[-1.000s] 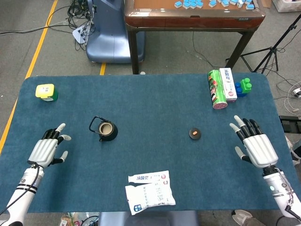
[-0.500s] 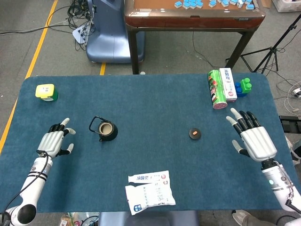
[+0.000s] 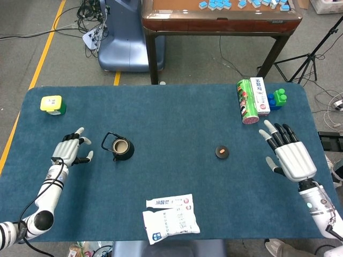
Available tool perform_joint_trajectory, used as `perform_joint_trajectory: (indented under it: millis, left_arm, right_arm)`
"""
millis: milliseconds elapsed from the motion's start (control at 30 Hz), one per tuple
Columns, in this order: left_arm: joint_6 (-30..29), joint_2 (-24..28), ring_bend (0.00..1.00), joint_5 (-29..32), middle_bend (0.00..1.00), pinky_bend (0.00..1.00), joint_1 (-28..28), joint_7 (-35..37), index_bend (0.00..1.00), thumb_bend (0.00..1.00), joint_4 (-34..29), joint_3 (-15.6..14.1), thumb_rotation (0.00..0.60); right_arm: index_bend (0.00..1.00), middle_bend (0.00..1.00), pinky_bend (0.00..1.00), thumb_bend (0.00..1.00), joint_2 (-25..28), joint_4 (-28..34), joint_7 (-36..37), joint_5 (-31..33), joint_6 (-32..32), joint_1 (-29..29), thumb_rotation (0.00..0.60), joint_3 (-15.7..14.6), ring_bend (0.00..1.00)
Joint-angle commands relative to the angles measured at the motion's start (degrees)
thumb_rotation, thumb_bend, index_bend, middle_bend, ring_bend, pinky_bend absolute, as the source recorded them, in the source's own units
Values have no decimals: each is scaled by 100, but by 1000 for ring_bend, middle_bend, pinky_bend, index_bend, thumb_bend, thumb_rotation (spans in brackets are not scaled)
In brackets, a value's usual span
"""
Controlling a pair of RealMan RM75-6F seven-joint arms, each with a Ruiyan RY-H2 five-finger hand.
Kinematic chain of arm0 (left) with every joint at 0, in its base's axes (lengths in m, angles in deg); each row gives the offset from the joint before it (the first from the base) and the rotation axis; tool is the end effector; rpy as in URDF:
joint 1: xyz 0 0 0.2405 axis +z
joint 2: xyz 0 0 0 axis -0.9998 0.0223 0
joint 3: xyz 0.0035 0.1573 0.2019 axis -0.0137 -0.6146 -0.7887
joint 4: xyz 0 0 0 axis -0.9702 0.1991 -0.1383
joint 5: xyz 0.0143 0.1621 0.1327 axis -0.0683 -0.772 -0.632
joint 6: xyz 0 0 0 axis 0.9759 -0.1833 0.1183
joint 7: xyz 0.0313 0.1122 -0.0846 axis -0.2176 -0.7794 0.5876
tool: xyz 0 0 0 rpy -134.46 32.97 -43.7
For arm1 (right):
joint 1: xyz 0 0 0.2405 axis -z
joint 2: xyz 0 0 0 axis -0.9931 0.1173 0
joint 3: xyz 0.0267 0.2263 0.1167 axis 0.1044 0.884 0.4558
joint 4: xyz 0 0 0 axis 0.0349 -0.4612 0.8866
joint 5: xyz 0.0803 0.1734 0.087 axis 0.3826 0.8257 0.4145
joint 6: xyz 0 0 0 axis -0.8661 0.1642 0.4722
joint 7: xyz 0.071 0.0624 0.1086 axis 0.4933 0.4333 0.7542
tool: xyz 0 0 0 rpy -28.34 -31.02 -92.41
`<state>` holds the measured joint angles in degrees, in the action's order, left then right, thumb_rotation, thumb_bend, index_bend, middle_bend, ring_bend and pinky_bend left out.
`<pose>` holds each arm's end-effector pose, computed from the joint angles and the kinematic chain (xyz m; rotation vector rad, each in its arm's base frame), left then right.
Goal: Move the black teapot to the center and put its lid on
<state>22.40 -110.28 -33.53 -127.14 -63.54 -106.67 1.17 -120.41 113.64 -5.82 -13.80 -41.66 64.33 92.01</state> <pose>-0.2277 0.3568 0.0786 -1.4586 -1.2530 -0.6710 -0.2522 -0.2630 0.1693 1.6718 -0.6100 0.8046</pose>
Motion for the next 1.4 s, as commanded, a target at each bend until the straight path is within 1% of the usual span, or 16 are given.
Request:
perform_joint_trajectory:
  millis: [33,167,233,500,767,933,1233,1400]
  left_arm:
    - [94,-51,0,201,0,0,-144,-52,307,407,112,9,388]
    - [412,-8,0,551,0,0,-318,34,307,407,158,39,376]
    - [470,7,0,687,0,0,-405,-11,307,407,190,7,367]
    - [480,-105,0,1277,0,0,-796,-251,304,406,369,-114,354]
    - [454,-309,0,2036,0,0,-1255,-666,304,407,595,-262,354]
    - [257,-493,0,2191,0,0,-1420,-921,305,407,768,-410,352]
    - [452,-589,0,2541,0,0,-1576,-957,312,406,969,-402,346]
    - [464,-703,0,2603,0,0,-1637,-947,363,406,1125,-406,346]
  right_arm:
    - [98,0,0,397,-2,-15,-25,14,-7,-10,600,7,0]
    - [98,0,0,397,-27,-44,-51,37,-1,-47,600,27,0]
    - [98,0,0,397,-43,-63,-47,40,9,-66,600,32,0]
    - [98,0,0,397,-106,-186,-9,44,30,-121,600,30,0]
    - [99,0,0,397,-114,-279,40,51,-30,-114,600,28,0]
    - [98,0,0,397,-132,-368,92,34,-33,-126,600,16,0]
    - [98,0,0,397,-182,-567,220,59,-39,-131,600,8,0]
    - [98,0,0,397,-195,-660,304,59,-58,-131,600,9,0]
